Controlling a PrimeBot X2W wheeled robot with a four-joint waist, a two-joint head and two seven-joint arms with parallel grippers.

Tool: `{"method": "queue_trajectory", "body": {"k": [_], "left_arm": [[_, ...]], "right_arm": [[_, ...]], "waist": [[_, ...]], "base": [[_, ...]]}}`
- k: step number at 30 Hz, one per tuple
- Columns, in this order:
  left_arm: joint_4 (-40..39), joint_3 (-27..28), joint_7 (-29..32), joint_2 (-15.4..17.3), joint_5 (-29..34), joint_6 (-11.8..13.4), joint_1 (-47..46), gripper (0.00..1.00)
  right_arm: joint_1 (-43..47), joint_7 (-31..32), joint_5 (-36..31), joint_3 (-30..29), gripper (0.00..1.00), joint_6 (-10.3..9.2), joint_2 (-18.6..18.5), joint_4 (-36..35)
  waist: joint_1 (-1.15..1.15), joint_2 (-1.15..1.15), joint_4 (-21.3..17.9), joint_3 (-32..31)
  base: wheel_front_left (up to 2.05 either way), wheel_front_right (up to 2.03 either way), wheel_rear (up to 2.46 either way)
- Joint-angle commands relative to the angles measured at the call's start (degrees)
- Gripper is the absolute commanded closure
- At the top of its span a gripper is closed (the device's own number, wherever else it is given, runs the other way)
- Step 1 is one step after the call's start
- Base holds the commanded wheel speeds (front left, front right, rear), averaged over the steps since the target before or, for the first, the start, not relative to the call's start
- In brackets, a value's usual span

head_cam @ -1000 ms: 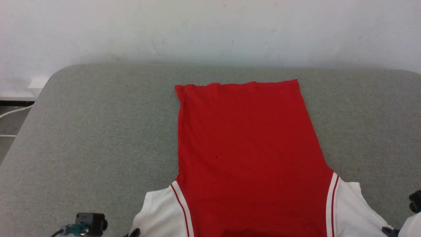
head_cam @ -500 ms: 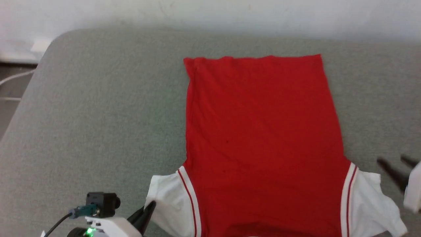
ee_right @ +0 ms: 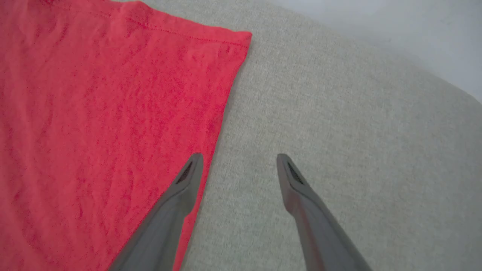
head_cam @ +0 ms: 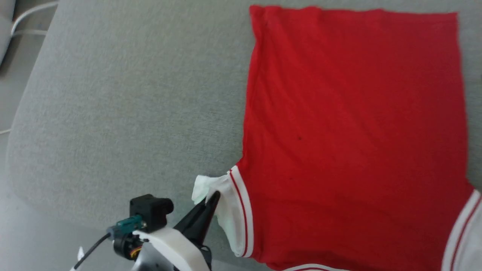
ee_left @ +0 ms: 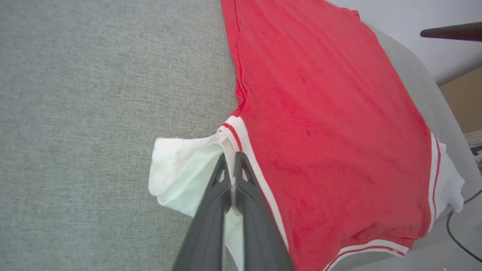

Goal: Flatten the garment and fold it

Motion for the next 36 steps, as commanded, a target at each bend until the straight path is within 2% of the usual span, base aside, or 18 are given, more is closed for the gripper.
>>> {"method": "queue_trajectory", "body": {"k": [1,9,20,21,29,33,36], "left_arm": [[0.2,-0.3,-0.4,-0.3,0.6,-0.5,-0.9,1.0],[2.9,-3.4,-3.0,-5.1,1.3,-2.0,-2.8,1.0],[5.8,-5.3,-4.4,-7.5,1.2,-3.5,-4.0,1.0],[5.9,-5.3,-4.4,-7.5,1.2,-3.5,-4.1,1.0],[7.4,-4.4,-4.5,-6.9,0.8,-3.2,-4.5,1.0],[7.8,-4.2,-4.4,-5.8,0.9,-3.1,-4.0,1.0],[8.0,-3.6,-4.1,-5.0,0.7,-2.1,-3.0,1.0]], "right_arm": [[-1.5,0.1,-0.6,0.1,0.0,-0.05,-0.2,0.5],[-13.8,0.9,-6.3,2.8,0.0,-0.05,-2.2,10.7],[-20.9,0.5,-10.3,6.2,0.02,-0.05,-4.9,21.1],[-20.7,0.8,-10.3,6.8,1.0,-0.05,-5.1,21.7],[-18.2,-1.7,-9.3,8.9,1.0,-0.05,-6.0,25.1],[-15.7,-4.0,-8.9,10.7,1.0,-0.05,-6.1,26.2],[-13.3,-5.9,-7.1,12.0,1.0,-0.05,-5.3,26.7]], "waist": [[-0.02,0.0,6.6,7.2],[-0.02,0.0,10.6,11.3],[-0.02,0.0,12.5,13.4],[-0.02,0.0,12.4,13.4],[-0.02,0.0,10.1,10.4],[-0.02,0.0,7.2,6.6],[-0.02,0.0,4.3,3.4]], "base": [[0.0,0.0,0.0],[0.0,0.0,0.0],[0.0,0.0,0.0],[0.0,0.0,0.0],[0.0,0.0,0.0],[0.0,0.0,0.0],[0.0,0.0,0.0]]}}
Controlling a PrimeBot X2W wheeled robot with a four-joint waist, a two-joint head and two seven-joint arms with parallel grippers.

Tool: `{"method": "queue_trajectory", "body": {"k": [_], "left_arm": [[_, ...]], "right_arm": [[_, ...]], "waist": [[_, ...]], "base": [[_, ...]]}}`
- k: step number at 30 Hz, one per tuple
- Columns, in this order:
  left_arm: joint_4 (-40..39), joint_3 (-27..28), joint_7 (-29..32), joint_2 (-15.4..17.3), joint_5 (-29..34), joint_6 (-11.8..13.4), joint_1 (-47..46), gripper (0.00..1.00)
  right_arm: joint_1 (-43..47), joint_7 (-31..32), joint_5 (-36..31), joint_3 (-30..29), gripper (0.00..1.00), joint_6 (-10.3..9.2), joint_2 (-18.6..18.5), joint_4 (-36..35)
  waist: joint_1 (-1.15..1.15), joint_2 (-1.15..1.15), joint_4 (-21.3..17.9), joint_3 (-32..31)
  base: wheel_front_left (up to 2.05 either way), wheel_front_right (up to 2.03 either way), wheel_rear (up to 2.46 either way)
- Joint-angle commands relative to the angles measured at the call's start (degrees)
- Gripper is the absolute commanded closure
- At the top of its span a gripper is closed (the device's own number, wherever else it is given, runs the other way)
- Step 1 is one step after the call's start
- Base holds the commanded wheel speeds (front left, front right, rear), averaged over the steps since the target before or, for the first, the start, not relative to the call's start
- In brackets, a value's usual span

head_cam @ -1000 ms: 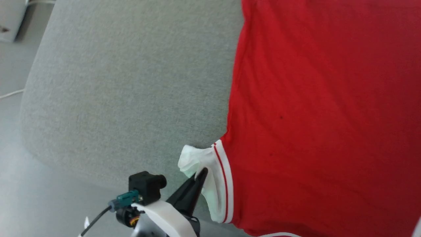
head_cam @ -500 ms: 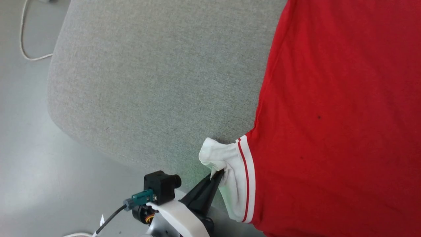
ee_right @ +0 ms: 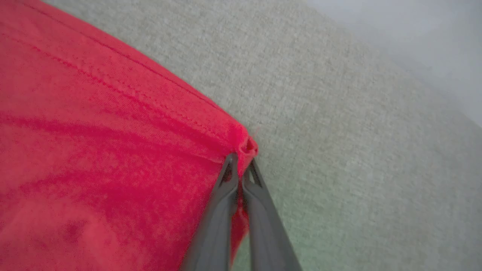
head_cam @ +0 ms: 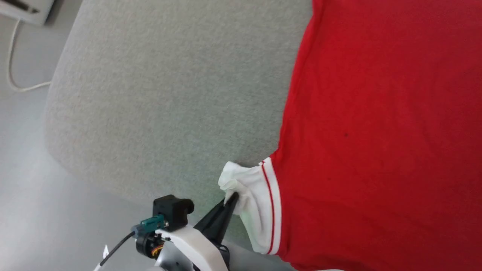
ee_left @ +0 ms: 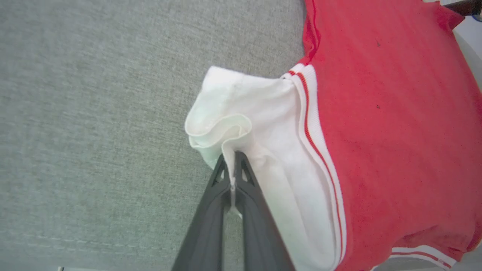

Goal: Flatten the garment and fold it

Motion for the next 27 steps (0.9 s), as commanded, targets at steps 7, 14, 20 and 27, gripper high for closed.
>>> {"method": "queue_trajectory", "body": {"k": [7,14,20,27], "left_arm": [[-0.2,0.7,1.0,1.8,-1.0,1.5,2.6,1.0],[-0.6,2.3,0.8,3.5,-2.3,3.3,6.4,1.0],[-2.1,3.4,0.6,4.9,-2.8,5.1,9.1,1.0],[-2.7,4.0,0.6,5.5,-3.3,5.6,10.1,1.0]], "right_arm": [[14.2,-3.1,5.3,1.5,1.0,-0.04,-0.9,0.0],[29.1,-4.7,10.1,-2.7,1.0,-0.04,-0.7,-9.2],[42.2,-1.2,10.5,-9.7,1.0,-0.04,1.7,-21.0],[57.2,7.2,9.5,-18.9,1.0,-0.04,7.2,-34.1]], "waist": [[0.0,0.0,-9.1,-12.1],[0.0,0.0,-13.9,-18.3],[0.0,0.0,-17.3,-21.1],[0.0,0.0,-18.7,-22.2]], "base": [[0.0,0.0,0.0],[0.0,0.0,0.0],[0.0,0.0,0.0],[0.0,0.0,0.0]]}}
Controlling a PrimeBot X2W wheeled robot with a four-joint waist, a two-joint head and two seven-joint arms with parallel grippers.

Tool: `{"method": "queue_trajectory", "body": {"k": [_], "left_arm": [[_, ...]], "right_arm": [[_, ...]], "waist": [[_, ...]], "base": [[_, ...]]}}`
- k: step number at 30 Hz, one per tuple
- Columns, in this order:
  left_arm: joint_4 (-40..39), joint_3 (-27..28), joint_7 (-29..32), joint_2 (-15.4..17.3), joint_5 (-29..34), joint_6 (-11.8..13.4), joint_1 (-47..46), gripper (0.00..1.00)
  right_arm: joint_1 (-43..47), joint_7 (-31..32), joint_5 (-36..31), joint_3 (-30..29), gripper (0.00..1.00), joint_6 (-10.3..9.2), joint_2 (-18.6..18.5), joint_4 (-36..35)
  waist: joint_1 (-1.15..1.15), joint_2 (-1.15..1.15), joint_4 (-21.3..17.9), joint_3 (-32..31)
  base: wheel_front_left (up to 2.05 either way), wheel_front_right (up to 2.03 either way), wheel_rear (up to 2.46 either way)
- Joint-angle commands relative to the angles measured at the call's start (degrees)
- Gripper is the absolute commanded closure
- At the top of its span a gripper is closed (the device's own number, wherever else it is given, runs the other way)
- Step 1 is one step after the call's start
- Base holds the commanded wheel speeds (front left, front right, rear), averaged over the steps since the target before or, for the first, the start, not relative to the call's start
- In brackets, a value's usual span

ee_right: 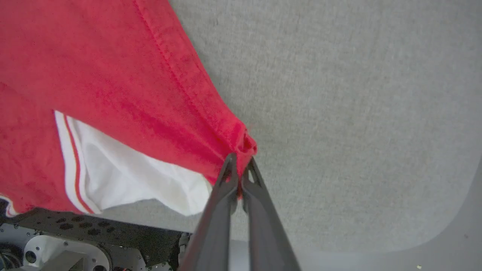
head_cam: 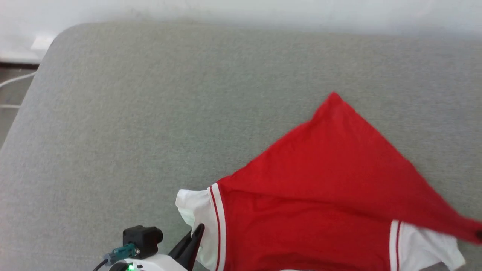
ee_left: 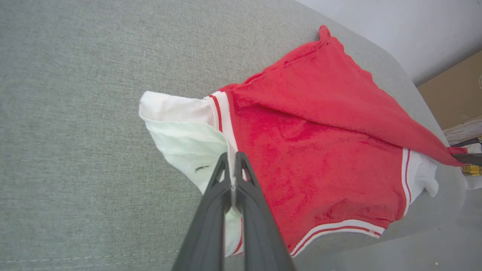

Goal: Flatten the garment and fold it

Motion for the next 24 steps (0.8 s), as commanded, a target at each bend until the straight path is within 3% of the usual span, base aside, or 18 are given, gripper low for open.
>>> {"method": "queue_trajectory", "body": {"k": [1,10,11,12,13,18,24], "left_arm": [[-0.1,0.3,-0.2,0.3,-0.7,0.1,0.4,1.0],[0.4,0.7,-0.8,0.1,-1.0,0.0,0.1,1.0],[0.4,0.6,-0.8,0.1,-1.0,0.0,0.1,1.0],[0.4,0.5,-0.7,0.2,-1.0,0.0,0.1,1.0],[0.4,0.4,-0.7,0.2,-0.9,0.0,0.0,1.0],[-0.6,0.3,-0.6,-0.1,-0.8,0.4,-0.3,1.0],[-2.1,-0.6,-0.4,-0.7,0.1,0.1,-2.2,1.0]], "right_arm": [[2.1,1.1,-0.4,-1.0,1.0,-0.06,1.4,-1.7],[7.5,2.6,-5.0,-2.4,1.0,-0.06,5.4,-4.9],[7.2,2.3,-5.2,-2.2,0.71,-0.06,5.5,-5.0],[6.8,2.1,-5.3,-1.9,0.51,-0.06,5.3,-5.2],[6.4,1.9,-5.4,-1.5,0.0,-0.06,4.8,-5.6],[1.2,0.4,-5.1,-0.5,0.0,-0.06,2.8,-8.6],[-10.2,0.5,-2.6,6.1,0.0,-0.06,0.5,-9.6]], "waist": [[0.01,0.0,-1.8,-1.9],[0.01,0.0,-0.9,-1.9],[0.01,0.0,-0.7,-2.0],[0.01,0.0,-0.4,-2.1],[0.01,0.0,-0.1,-2.1],[0.01,0.0,1.9,-1.3],[0.01,0.0,5.7,2.3]], "base": [[0.0,0.0,0.0],[0.0,0.0,0.0],[0.0,0.0,0.0],[0.0,0.0,0.0],[0.0,0.0,0.0],[0.0,0.0,0.0],[0.0,0.0,0.0]]}}
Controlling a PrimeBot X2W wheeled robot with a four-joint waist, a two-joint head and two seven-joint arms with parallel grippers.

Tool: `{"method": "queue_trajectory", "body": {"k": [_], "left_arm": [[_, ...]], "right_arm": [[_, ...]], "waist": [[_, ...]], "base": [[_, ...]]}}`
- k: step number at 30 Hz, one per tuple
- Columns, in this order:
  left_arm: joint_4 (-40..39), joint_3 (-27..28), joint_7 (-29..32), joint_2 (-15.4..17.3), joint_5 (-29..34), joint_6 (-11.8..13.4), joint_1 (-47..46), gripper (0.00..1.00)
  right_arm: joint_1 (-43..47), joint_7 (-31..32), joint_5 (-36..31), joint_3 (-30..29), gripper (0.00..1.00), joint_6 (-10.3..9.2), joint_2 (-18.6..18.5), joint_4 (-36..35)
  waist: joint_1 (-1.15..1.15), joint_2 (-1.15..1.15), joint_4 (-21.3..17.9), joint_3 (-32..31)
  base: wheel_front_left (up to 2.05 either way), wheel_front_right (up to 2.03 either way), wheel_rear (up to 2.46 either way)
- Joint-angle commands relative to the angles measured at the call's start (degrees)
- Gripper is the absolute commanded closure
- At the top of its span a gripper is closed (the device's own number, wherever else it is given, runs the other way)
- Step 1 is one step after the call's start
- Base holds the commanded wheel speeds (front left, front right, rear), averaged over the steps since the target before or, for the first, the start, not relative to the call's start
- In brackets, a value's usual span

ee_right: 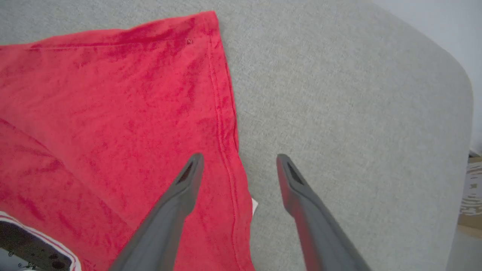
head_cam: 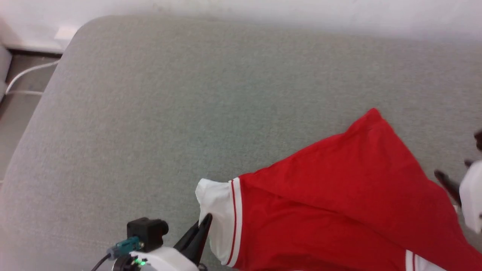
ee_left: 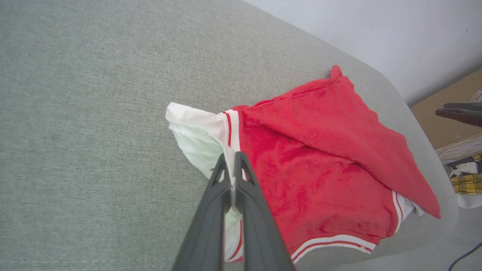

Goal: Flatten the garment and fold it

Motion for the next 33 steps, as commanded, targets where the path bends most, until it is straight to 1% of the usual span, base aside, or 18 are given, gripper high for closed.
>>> {"method": "queue_trajectory", "body": {"k": [1,7,12,17,21,22,23,24,25,29,33], "left_arm": [[-0.5,-0.2,0.0,-0.6,0.8,0.0,-1.5,1.0],[0.0,-2.1,-0.7,-4.2,1.1,-0.9,-4.4,1.0],[1.9,-3.6,-1.5,-6.2,1.5,-2.0,-6.0,1.0],[3.8,-4.8,-2.4,-8.3,1.7,-2.9,-7.2,1.0],[5.1,-5.4,-3.0,-9.5,1.5,-3.4,-7.7,1.0],[5.4,-5.4,-3.2,-9.6,1.5,-3.5,-7.8,1.0],[5.6,-5.5,-3.3,-9.6,1.4,-3.6,-7.8,1.0],[5.8,-5.5,-3.4,-9.7,1.4,-3.7,-7.8,1.0],[6.0,-5.4,-3.4,-9.7,1.3,-3.8,-7.9,1.0],[6.4,-4.3,-3.5,-8.8,1.3,-3.3,-8.5,1.0],[5.7,-3.3,-3.3,-7.7,1.4,-2.9,-9.0,1.0]], "right_arm": [[-3.6,-0.1,0.1,1.8,0.0,-0.05,-1.1,0.7],[-15.4,0.9,-0.3,8.2,0.0,-0.05,-3.9,8.3],[-22.3,1.8,-1.4,13.6,0.0,-0.05,-6.8,15.5],[-25.4,2.0,-1.0,18.6,0.0,-0.05,-9.4,21.3],[-25.4,1.9,0.1,22.5,0.0,-0.05,-10.7,24.4],[-25.1,2.2,0.4,23.6,0.05,-0.05,-11.1,24.9],[-24.8,2.5,0.6,24.6,0.54,-0.05,-11.5,25.4],[-24.5,2.5,0.8,25.6,0.85,-0.05,-12.0,25.7],[-24.2,2.3,1.1,26.5,1.0,-0.05,-12.4,25.9],[-24.0,1.2,2.3,27.9,1.0,-0.05,-13.2,26.9],[-25.8,-2.9,2.2,26.4,1.0,-0.05,-12.4,28.2]], "waist": [[0.0,0.0,3.3,3.3],[0.0,0.0,8.1,7.9],[0.0,0.0,11.4,10.5],[0.0,0.0,13.8,12.1],[0.0,0.0,14.9,12.6],[0.0,0.0,15.1,12.7],[0.0,0.0,15.2,12.7],[0.0,0.0,15.3,12.8],[0.0,0.0,15.4,12.8],[0.0,0.0,15.1,12.6],[0.0,0.0,13.9,11.4]], "base": [[0.0,0.0,0.0],[0.0,0.0,0.0],[0.0,0.0,0.0],[0.0,0.0,0.0],[0.0,0.0,0.0],[0.0,0.0,0.0],[0.0,0.0,0.0],[0.0,0.0,0.0],[0.0,0.0,0.0],[0.0,0.0,0.0],[0.0,0.0,0.0]]}}
